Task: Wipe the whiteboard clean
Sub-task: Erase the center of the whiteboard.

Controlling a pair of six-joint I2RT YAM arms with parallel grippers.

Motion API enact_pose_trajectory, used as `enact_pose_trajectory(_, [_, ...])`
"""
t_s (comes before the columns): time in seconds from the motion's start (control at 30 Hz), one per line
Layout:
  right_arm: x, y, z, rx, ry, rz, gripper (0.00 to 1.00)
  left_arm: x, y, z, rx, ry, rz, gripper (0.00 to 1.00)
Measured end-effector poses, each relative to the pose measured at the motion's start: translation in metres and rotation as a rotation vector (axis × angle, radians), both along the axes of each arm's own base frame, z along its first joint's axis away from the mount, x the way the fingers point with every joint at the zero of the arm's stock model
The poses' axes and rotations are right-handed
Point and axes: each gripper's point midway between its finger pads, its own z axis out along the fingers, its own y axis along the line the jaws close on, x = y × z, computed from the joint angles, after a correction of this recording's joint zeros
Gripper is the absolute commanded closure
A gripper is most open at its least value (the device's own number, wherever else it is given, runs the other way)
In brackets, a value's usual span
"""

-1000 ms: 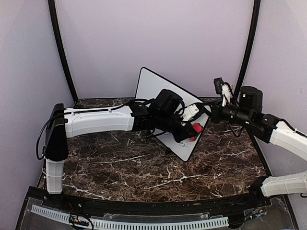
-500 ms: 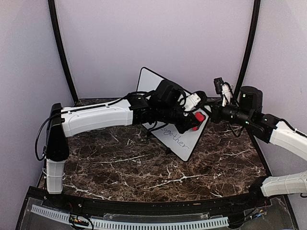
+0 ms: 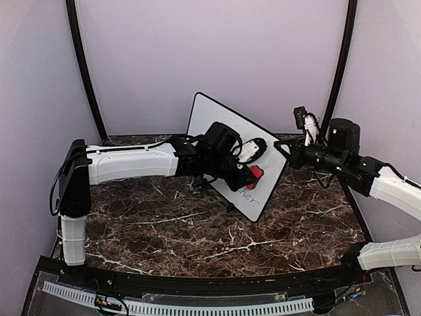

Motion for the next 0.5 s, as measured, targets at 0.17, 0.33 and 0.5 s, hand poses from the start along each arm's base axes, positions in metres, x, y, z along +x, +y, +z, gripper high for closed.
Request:
enact_pose_trajectory(0.17, [0.002, -0.002, -0.001, 0.009, 0.015, -0.022, 1.00, 0.025, 0.033, -0.029, 0.045, 0.040, 0.055, 0.86])
enact_pose_trajectory(0.33, [0.000, 0.000, 0.000, 0.012, 0.015, -0.007, 1.00, 0.065, 0.069, -0.019, 0.000, -0.019, 0.134, 0.85])
enact_pose_trajectory(0.5, [-0.006, 0.004, 0.002, 0.014, 0.010, 0.025, 1.00, 0.120, 0.112, 0.025, -0.112, -0.137, 0.239, 0.85])
